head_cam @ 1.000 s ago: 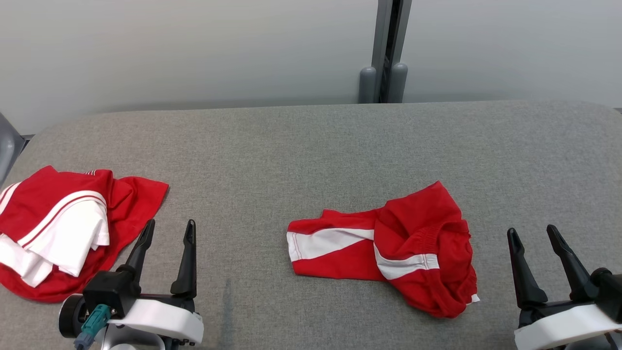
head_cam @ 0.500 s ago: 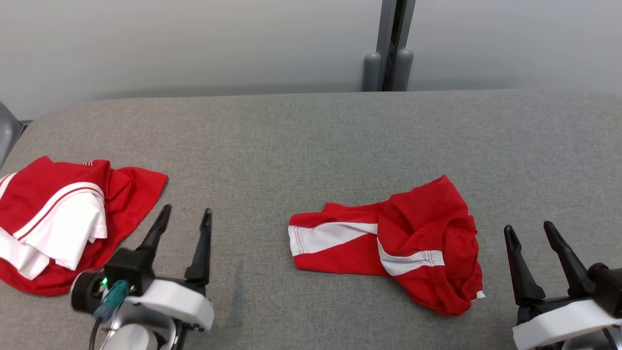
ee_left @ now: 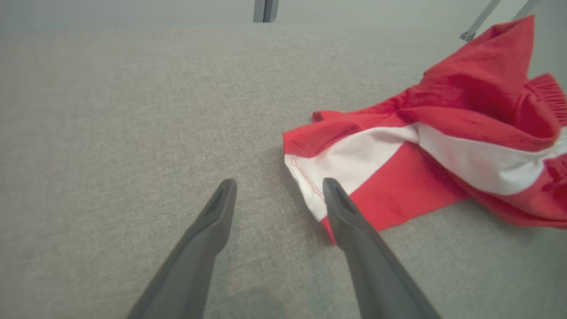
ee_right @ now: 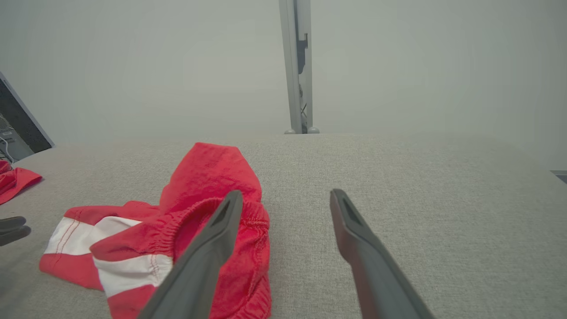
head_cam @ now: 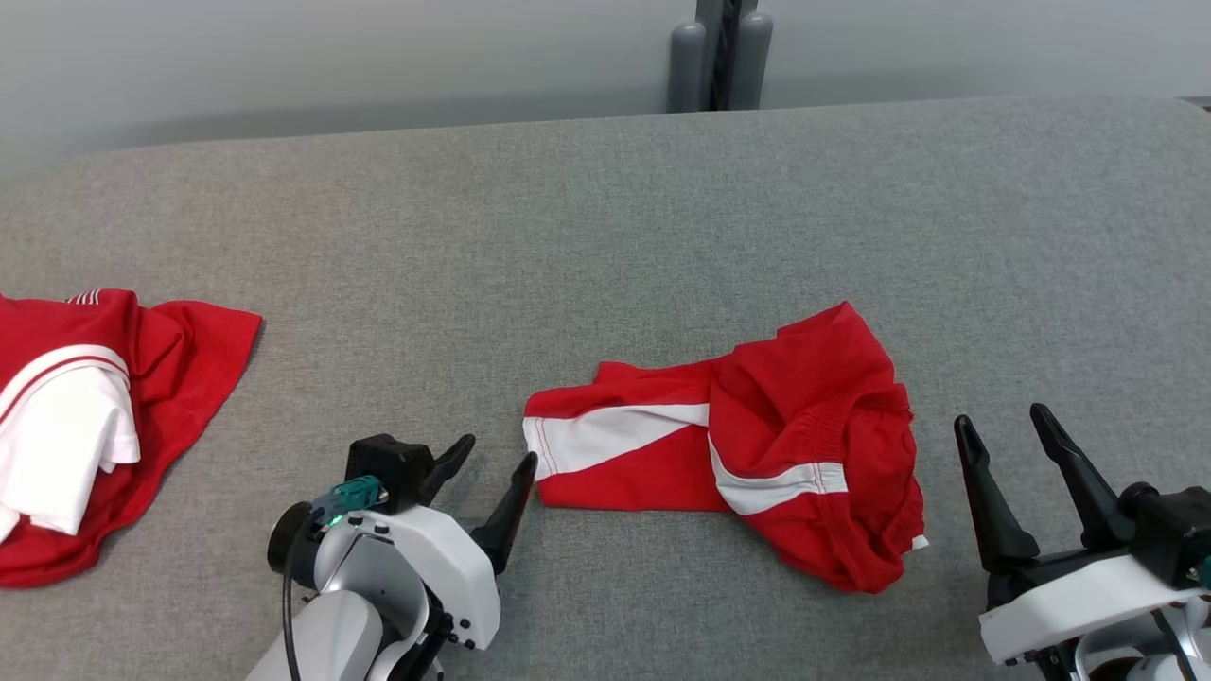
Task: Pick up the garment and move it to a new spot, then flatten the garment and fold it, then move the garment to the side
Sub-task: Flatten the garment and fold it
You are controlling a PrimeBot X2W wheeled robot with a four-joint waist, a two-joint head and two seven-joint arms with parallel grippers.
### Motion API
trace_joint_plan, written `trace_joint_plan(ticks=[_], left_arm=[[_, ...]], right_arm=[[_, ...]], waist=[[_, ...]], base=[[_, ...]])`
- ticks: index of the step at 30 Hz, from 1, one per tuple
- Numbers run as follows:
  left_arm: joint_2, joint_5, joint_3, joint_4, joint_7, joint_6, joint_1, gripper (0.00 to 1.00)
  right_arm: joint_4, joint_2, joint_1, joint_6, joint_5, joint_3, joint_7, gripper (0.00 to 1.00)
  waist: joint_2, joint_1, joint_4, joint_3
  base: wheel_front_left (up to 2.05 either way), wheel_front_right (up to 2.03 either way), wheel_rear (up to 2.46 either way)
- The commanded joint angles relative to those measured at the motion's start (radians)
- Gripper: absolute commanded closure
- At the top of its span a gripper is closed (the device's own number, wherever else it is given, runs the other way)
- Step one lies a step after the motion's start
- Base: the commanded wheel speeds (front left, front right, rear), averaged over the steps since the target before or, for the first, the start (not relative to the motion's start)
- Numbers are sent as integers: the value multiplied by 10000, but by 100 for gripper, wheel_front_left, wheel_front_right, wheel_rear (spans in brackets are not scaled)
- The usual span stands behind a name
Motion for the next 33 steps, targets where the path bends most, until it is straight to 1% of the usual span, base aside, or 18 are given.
trace_joint_plan(ticks=[1,3,9,10,11,12,17,20,21,26,29,33], left_arm=[[-9,-143,-26,78,127,-115,-218,0],[-59,-230,-130,201,362,-300,-377,0],[-156,-438,-331,566,828,-597,-791,0],[-173,-502,-361,640,895,-621,-838,11],[-182,-484,-371,653,804,-683,-903,58],[-187,-487,-375,714,773,-686,-952,100],[-186,-545,-399,950,643,-744,-1032,100],[-167,-534,-425,1041,551,-753,-1009,100],[-179,-518,-445,1071,486,-737,-1000,100],[-224,-490,-515,1138,421,-714,-1040,100],[-265,-487,-561,1191,381,-717,-1059,100],[-353,-473,-646,1270,291,-727,-1122,100]], right_arm=[[33,-77,-129,1,29,41,-43,0],[95,-116,-208,1,76,103,-42,0],[245,-194,-421,1,189,293,-125,0],[266,-221,-449,1,203,328,-134,0],[284,-241,-486,1,221,355,-155,0],[307,-250,-506,1,249,374,-179,0],[349,-413,-463,1,390,451,-144,0],[251,-637,-495,1,517,701,-32,0],[125,-892,-527,1,677,1063,223,0],[-349,-1698,-720,1,1201,2394,1017,0],[-563,-2089,-910,1,1504,3169,1405,0],[-473,-2438,-1283,1,1880,3839,1727,0]], waist=[[0,0,-101,129],[0,0,-169,229],[0,0,-343,451],[0,0,-363,474],[0,0,-382,504],[0,0,-395,520],[0,0,-390,516],[0,0,-357,468],[0,0,-319,432],[0,0,-206,409],[0,0,-138,405],[0,0,-4,417]], base=[[0,0,0],[0,0,0],[0,0,0],[0,0,0],[0,0,0],[0,0,0],[0,0,0],[0,0,0],[0,0,0],[0,0,0],[0,0,0],[0,0,0]])
